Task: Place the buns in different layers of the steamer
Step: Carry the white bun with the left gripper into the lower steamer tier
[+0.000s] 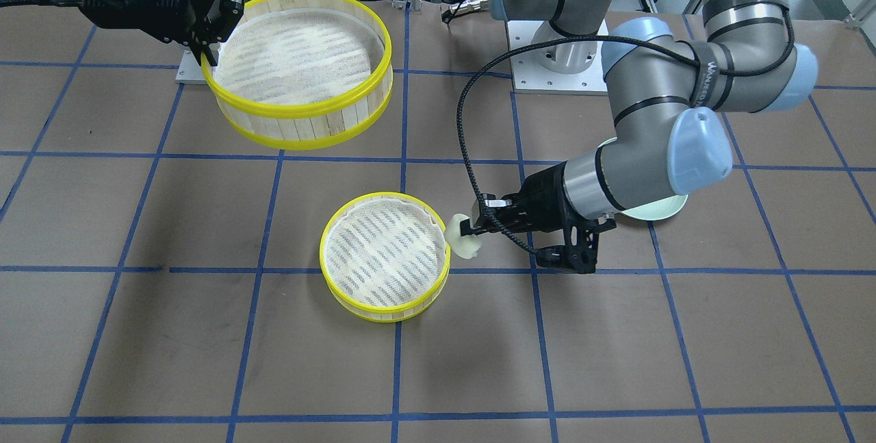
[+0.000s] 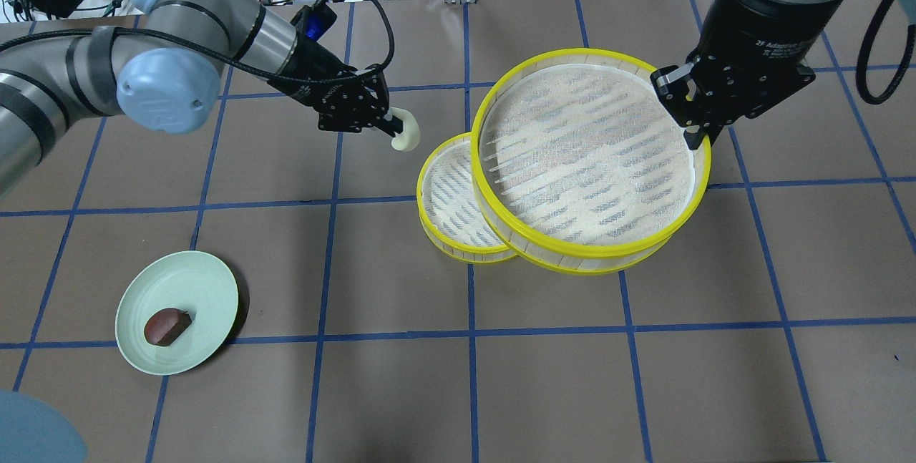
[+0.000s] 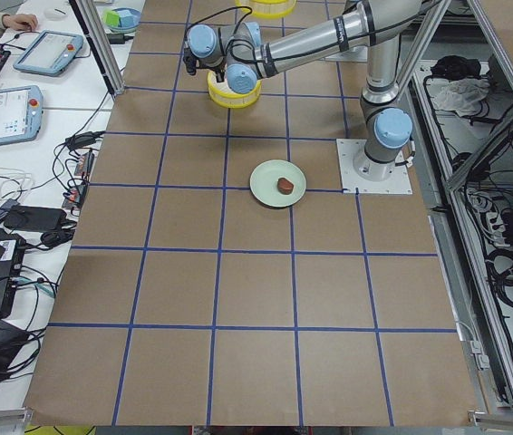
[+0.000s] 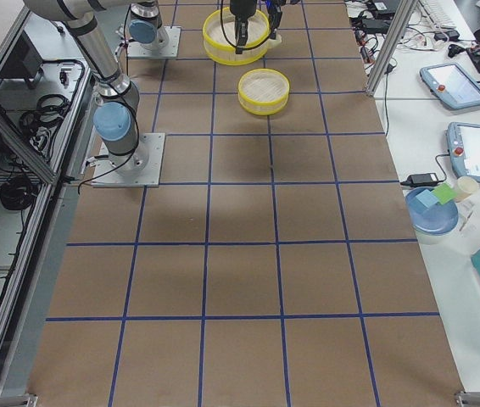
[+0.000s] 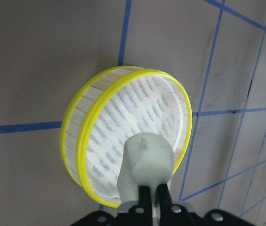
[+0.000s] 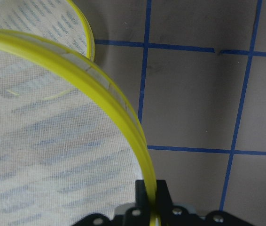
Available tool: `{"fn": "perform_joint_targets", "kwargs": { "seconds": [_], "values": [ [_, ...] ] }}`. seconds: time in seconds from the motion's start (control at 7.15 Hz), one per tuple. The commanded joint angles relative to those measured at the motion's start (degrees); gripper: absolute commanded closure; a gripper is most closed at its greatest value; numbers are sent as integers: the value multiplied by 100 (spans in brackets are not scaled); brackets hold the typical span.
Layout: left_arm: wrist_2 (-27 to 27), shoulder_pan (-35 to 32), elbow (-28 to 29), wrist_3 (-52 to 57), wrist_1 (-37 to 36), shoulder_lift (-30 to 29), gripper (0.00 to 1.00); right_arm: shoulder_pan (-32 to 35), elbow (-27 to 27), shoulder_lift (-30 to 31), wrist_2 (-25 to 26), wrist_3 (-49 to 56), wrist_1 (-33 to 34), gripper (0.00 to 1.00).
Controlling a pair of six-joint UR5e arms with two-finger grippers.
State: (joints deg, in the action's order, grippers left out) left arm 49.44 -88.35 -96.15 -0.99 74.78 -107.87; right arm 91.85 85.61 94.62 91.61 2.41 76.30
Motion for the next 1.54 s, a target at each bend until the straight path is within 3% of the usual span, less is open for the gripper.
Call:
{"fn": "perform_joint_targets", "kwargs": {
  "seconds": [0.0, 0.28, 0.42, 0.7, 0.84, 0.98, 1.26, 1.4],
  "values": [
    [-321, -174, -185, -24, -376, -356, 100, 0, 0, 3, 24, -21, -10, 100],
    [-286, -427, -264, -42, -587, -577, 100, 0, 0, 3, 33, -21, -18, 100],
    [-138, -542, -264, -42, -614, -604, 76, 0, 0, 12, 33, -21, -18, 100],
    [39, -560, -264, -33, -737, -630, 7, 0, 0, 3, 41, -30, -18, 100],
    [48, -560, -255, -51, -737, -621, 0, 0, 0, 3, 41, -30, -18, 100],
    [109, -552, -168, -59, -746, -604, 0, -9, 0, 3, 41, -30, -18, 100],
    [1422, -473, 104, -95, -589, -402, 0, 0, 0, 3, 41, -30, -10, 100],
    [1576, -212, 227, -86, -222, -262, 0, 0, 0, 3, 33, -30, -1, 100]
  ]
}}
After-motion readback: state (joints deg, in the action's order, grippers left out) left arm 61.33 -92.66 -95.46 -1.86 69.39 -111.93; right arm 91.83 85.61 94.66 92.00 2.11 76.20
